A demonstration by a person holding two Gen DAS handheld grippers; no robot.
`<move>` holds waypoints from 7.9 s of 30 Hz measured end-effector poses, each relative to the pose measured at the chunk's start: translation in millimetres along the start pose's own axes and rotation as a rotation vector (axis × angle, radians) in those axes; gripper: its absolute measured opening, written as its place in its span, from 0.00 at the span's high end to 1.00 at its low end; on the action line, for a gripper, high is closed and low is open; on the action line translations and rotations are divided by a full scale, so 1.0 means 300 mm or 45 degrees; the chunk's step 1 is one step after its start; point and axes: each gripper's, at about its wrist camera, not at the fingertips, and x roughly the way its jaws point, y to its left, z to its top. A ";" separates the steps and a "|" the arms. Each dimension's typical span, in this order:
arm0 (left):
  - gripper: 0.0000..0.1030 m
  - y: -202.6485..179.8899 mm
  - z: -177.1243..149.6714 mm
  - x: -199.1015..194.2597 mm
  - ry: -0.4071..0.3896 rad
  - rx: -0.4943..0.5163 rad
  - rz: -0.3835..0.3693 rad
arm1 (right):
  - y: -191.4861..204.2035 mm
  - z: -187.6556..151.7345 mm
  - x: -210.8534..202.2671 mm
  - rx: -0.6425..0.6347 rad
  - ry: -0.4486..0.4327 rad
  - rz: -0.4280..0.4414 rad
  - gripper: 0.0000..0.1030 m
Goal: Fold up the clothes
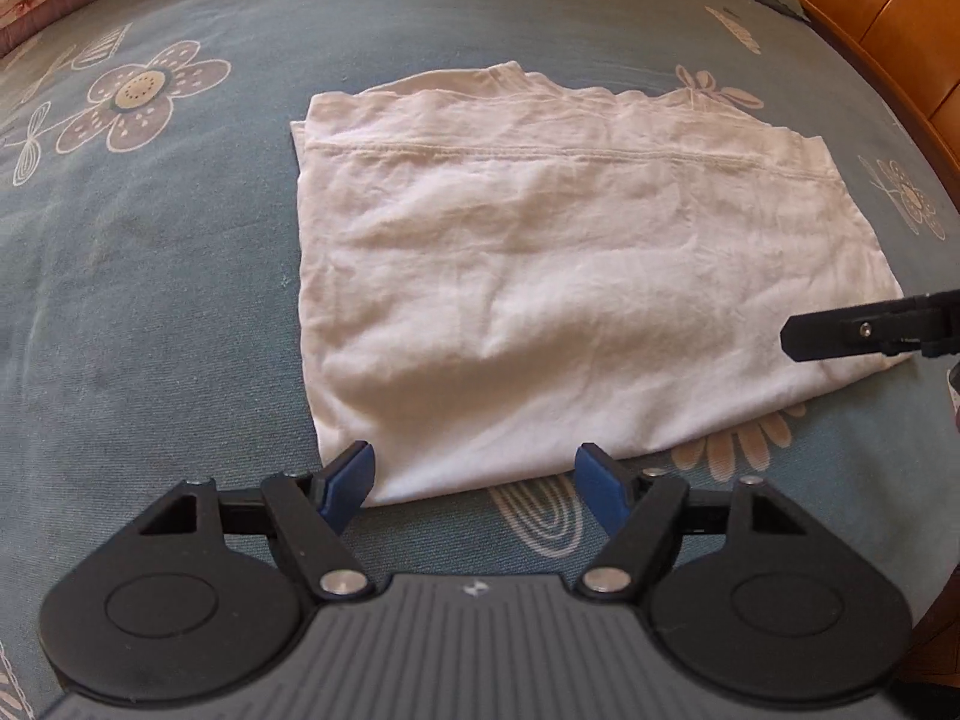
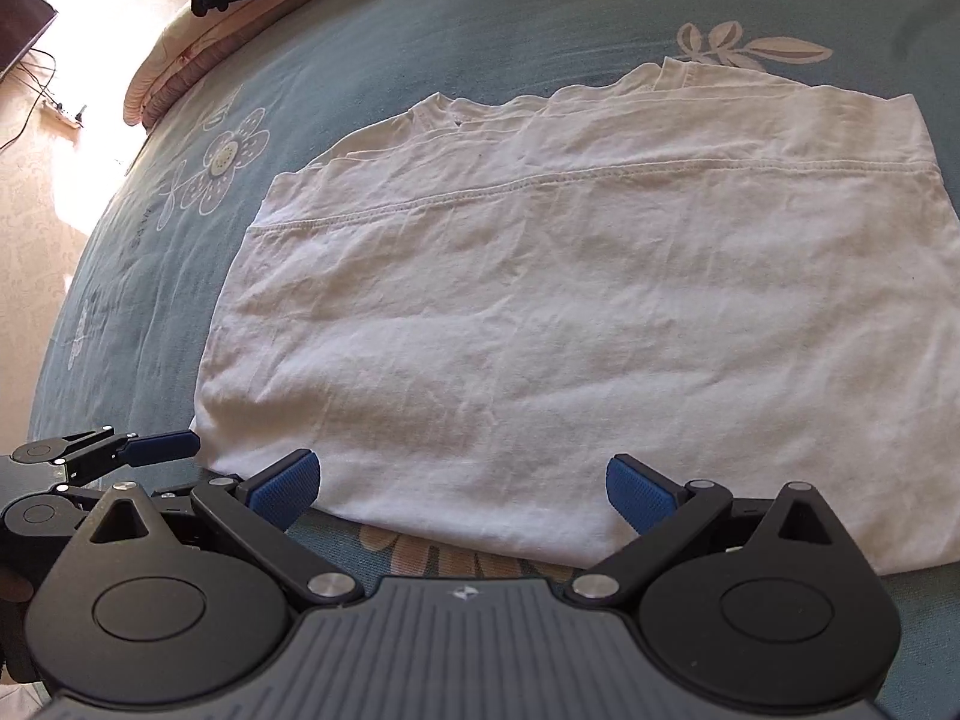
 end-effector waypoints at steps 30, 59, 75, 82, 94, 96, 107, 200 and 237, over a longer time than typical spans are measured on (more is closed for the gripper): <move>0.28 0.474 0.309 0.195 -0.129 -0.470 -0.457 | 0.379 0.082 0.181 -0.365 0.092 -0.036 0.00; 0.26 0.608 0.418 0.417 -0.106 -0.701 -0.948 | 0.323 0.174 0.223 -0.270 0.031 -0.063 0.00; 0.93 0.594 0.445 0.358 -0.106 -0.647 -0.795 | 0.472 0.127 0.233 -0.553 -0.037 -0.144 0.03; 0.93 0.581 0.443 0.328 -0.081 -0.615 -0.828 | 0.583 0.075 0.255 -0.735 -0.047 -0.159 0.03; 0.80 0.622 0.373 0.363 0.043 -0.622 -0.828 | 0.685 -0.079 0.272 -1.041 0.036 -0.111 0.09; 0.79 0.629 0.361 0.369 0.061 -0.625 -0.829 | 0.681 -0.070 0.266 -1.011 0.028 -0.102 0.09; 0.73 0.624 0.412 0.437 -0.009 -0.634 -0.908 | 0.638 -0.046 0.257 -0.930 0.012 -0.143 0.09; 0.56 0.515 -0.016 0.297 0.173 -1.119 -1.118 | 0.789 -0.355 0.438 -1.652 -0.346 -0.724 0.32; 0.89 0.531 0.428 0.500 0.057 -0.516 -0.938 | 0.795 -0.190 0.342 -1.304 -0.221 -0.584 0.92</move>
